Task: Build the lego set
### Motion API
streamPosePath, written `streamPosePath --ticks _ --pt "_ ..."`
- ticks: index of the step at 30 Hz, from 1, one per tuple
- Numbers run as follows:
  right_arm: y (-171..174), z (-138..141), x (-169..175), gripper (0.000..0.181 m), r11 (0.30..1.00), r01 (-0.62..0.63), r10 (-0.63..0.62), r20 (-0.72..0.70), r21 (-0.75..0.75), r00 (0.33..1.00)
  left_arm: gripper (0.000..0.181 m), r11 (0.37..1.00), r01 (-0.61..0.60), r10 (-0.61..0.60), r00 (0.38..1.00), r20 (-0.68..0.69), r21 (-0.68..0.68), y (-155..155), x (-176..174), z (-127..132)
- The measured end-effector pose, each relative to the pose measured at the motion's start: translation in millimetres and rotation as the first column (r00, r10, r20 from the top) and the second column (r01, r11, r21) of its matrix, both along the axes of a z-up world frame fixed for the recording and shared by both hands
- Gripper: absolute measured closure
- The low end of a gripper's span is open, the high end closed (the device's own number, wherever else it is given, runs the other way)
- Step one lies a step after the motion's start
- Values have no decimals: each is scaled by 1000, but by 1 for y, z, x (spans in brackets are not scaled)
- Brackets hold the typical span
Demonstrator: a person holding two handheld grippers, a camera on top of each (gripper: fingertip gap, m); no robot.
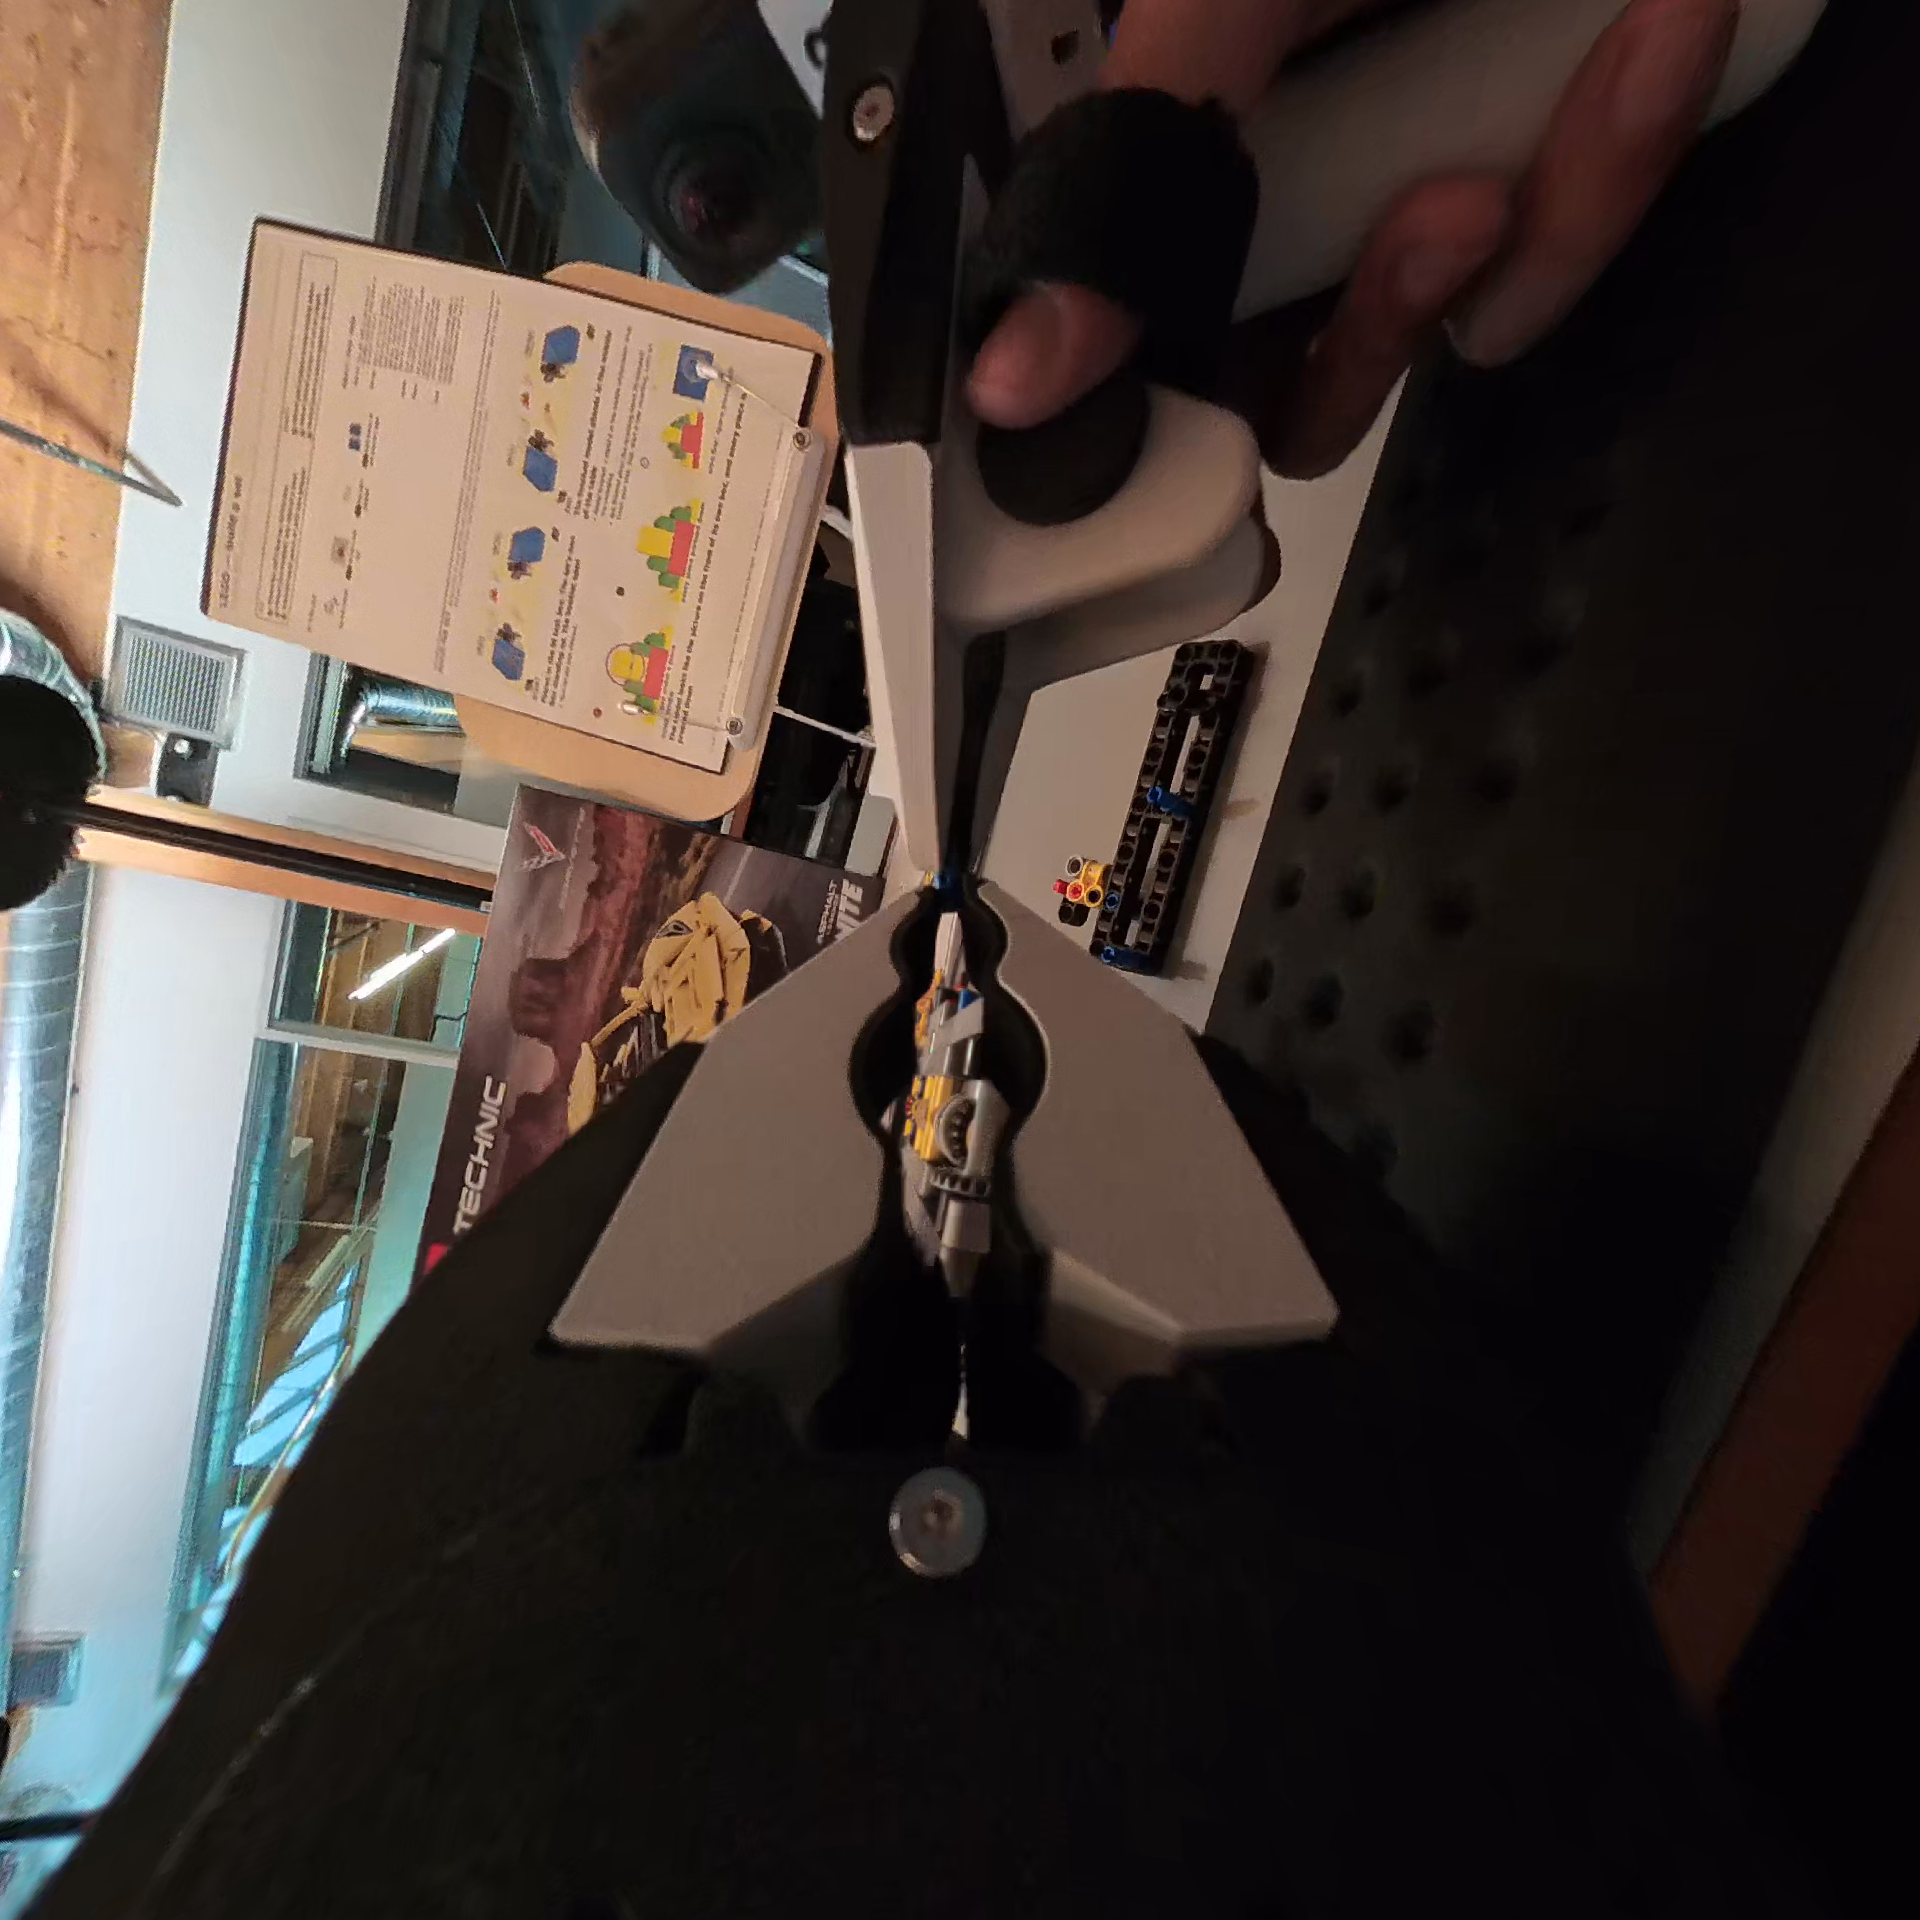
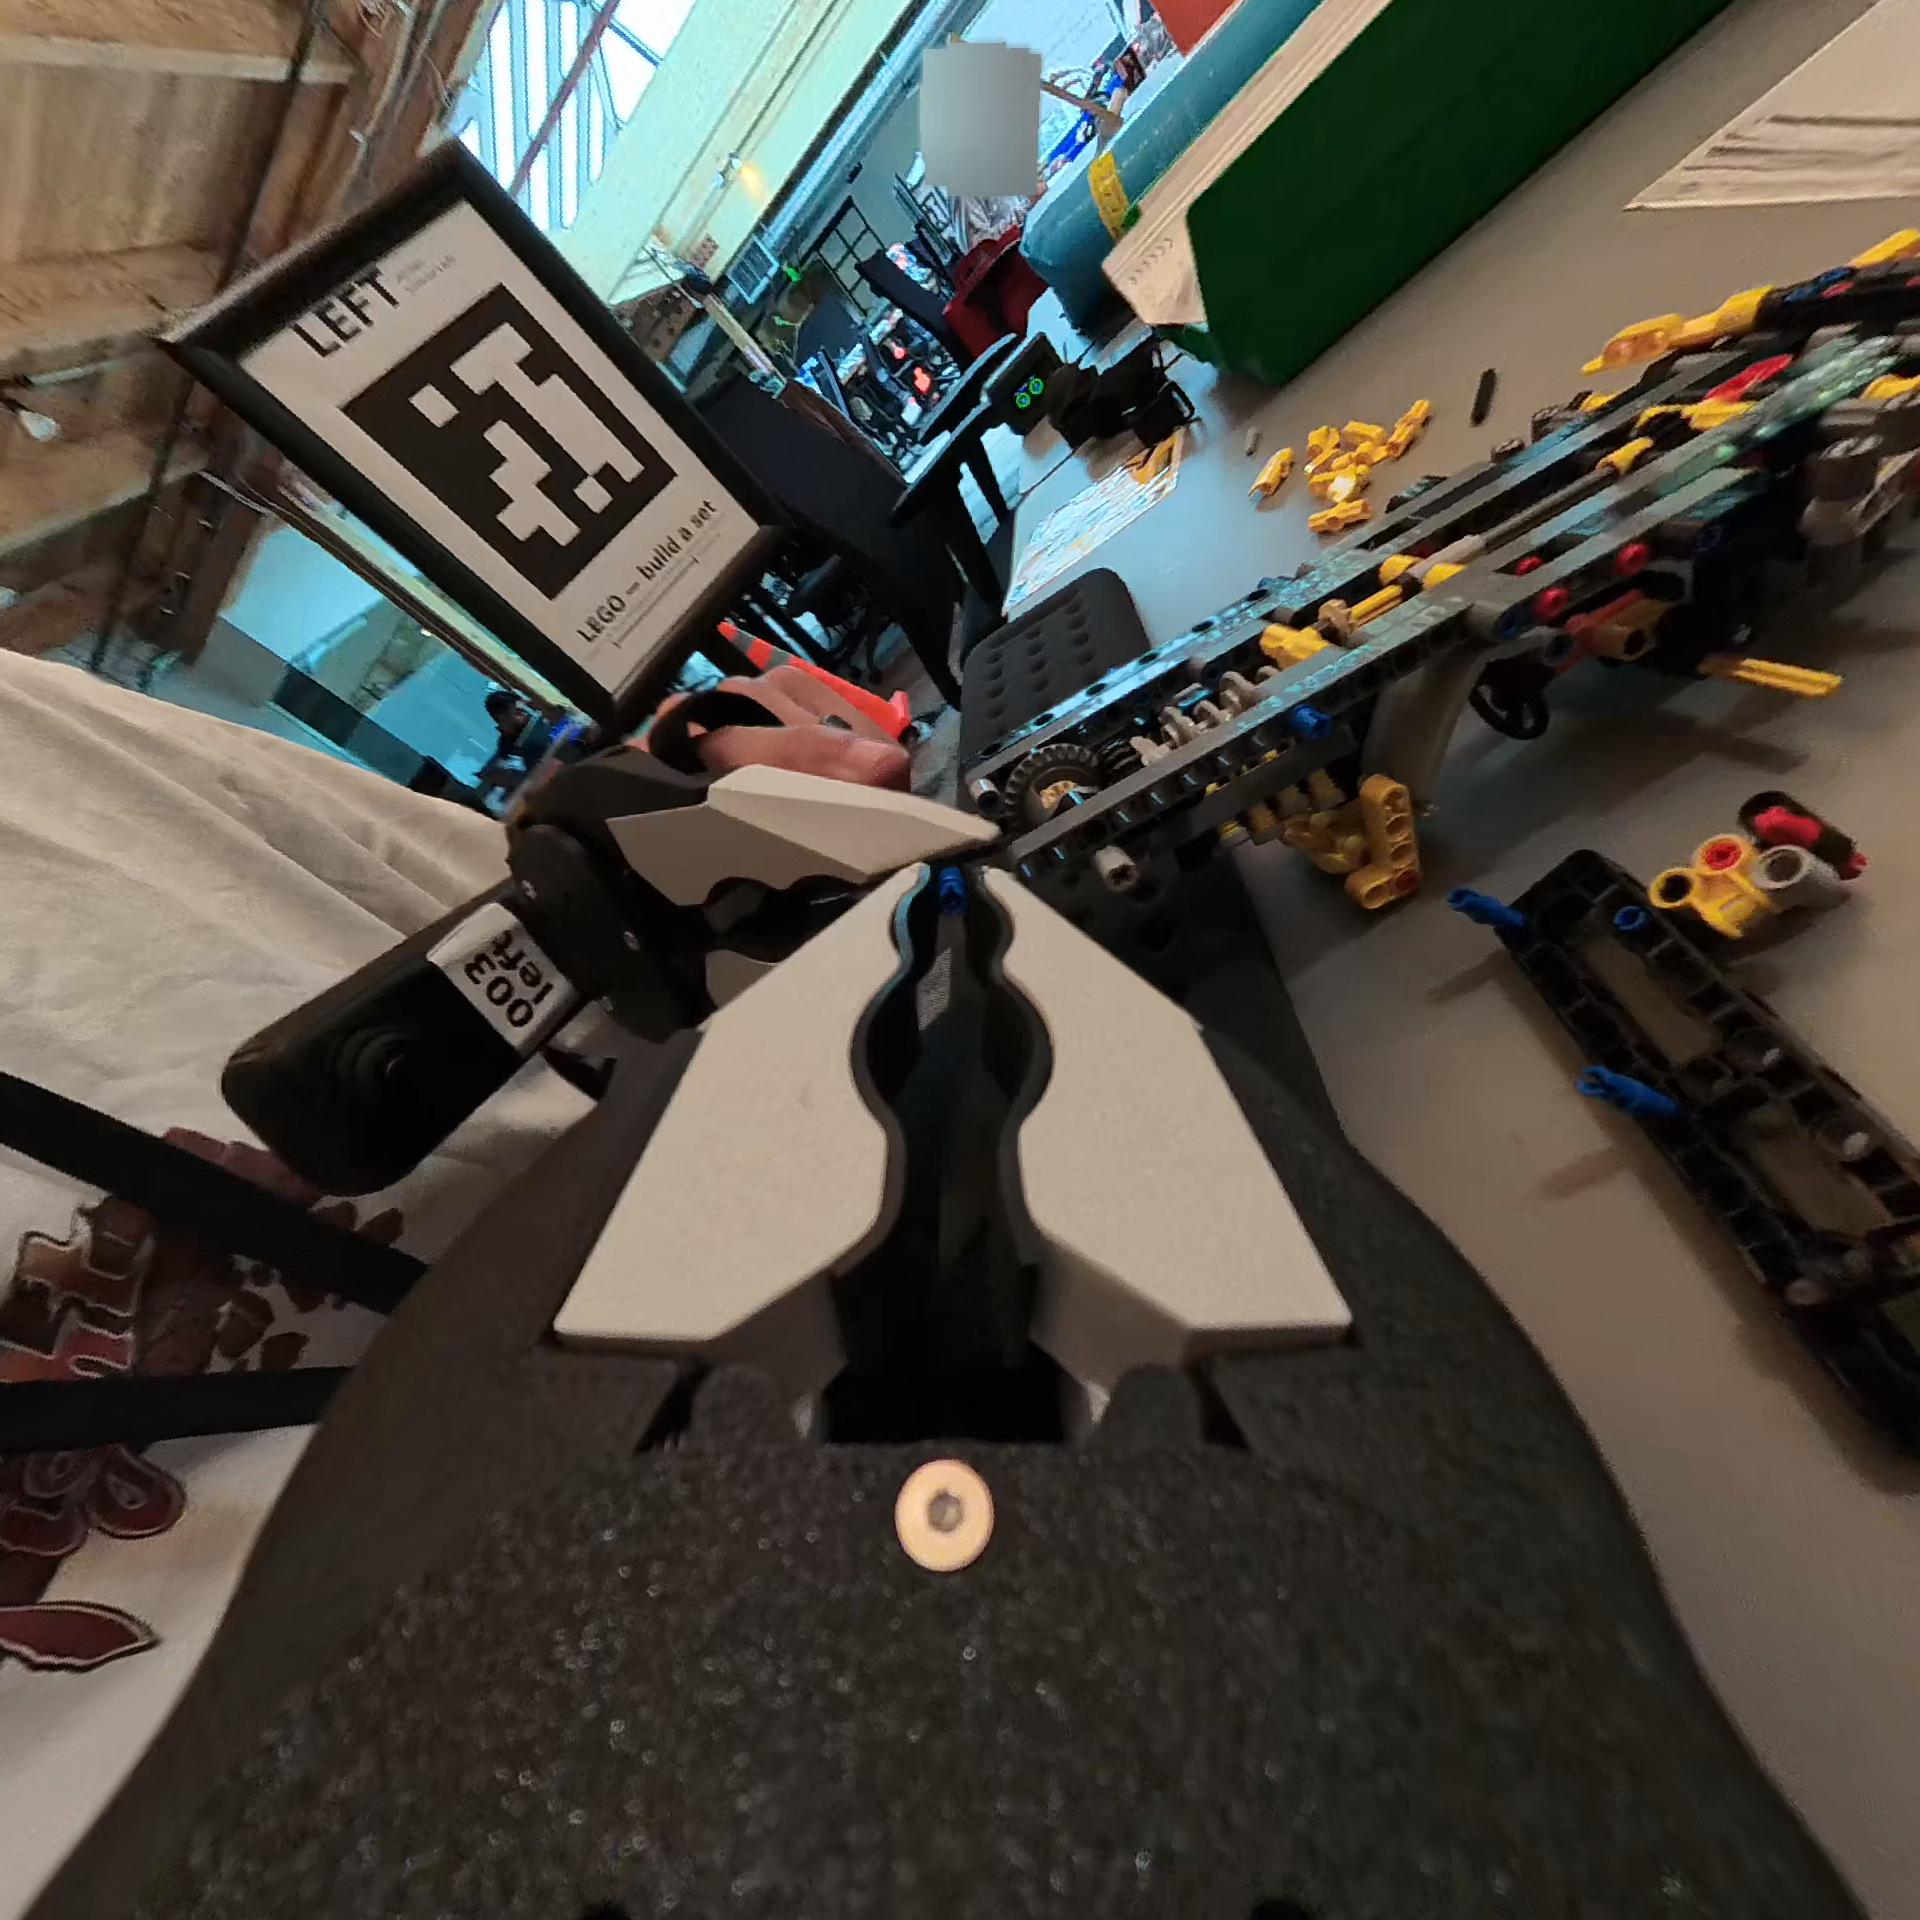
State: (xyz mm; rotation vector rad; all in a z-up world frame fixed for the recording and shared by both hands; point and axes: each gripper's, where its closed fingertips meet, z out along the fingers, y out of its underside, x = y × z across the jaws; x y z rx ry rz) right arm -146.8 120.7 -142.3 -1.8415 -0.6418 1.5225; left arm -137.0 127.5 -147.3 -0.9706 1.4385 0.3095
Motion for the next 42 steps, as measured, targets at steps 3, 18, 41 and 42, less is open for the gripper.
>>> streamPosePath --ticks 3,18,41,42 --pt "-1 0 0 177 999 15 -16 37 47 999 164 996 3 -1 999 32 -88 -1 -6 -5" --pt "12 -18 -8 176 996 58 -53 86 -63 995 172 998 42 -47 993 -105 -48 15 -15 -20" --pt "16 -3 -11 172 997 71 -72 -14 -31 997 174 1000 26 -26 998 57 5 17 -14 -5" --pt "16 1 -7 168 996 79 -80 -44 -35 996 174 1000 25 -25 998 55 10 17 -14 -6"
